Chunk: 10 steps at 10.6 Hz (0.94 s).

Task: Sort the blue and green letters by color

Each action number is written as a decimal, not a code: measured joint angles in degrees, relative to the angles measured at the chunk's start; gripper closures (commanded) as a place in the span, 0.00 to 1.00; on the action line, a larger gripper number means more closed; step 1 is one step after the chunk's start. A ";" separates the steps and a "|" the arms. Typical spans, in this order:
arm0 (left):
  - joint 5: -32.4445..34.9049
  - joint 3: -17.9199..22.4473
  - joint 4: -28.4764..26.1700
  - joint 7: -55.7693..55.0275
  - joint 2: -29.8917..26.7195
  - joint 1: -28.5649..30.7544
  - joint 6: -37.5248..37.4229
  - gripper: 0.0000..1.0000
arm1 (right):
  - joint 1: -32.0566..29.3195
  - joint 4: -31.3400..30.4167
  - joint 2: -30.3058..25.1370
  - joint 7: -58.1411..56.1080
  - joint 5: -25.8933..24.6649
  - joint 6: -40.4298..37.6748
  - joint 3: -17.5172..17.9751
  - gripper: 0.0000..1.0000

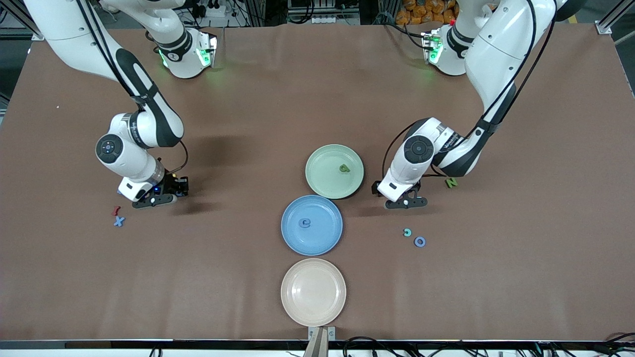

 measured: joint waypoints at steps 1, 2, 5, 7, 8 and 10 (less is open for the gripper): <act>0.00 -0.01 -0.10 0.00 -0.07 0.13 0.03 1.00 | -0.01 1.40 -0.02 1.34 0.10 -0.97 0.34 0.81; 0.00 -0.01 -0.28 0.00 -0.55 0.32 0.02 1.00 | -0.01 3.55 -0.03 3.37 0.13 -3.53 0.81 0.82; 0.00 -0.21 -0.61 0.00 -1.26 0.39 0.03 1.00 | 0.93 10.80 -0.11 10.69 0.20 -10.43 1.94 0.83; 0.00 -0.20 -0.64 -0.22 -1.27 0.39 0.05 1.00 | 3.52 14.74 0.39 17.30 0.24 -11.07 2.49 0.83; 0.00 -0.20 -0.65 -0.31 -1.28 0.39 0.05 1.00 | 5.40 16.98 1.30 20.72 0.25 -11.19 2.66 0.83; 0.00 -0.16 -0.69 -0.32 -1.48 0.70 0.05 1.00 | 9.28 22.18 4.55 26.16 0.63 -11.20 2.77 0.83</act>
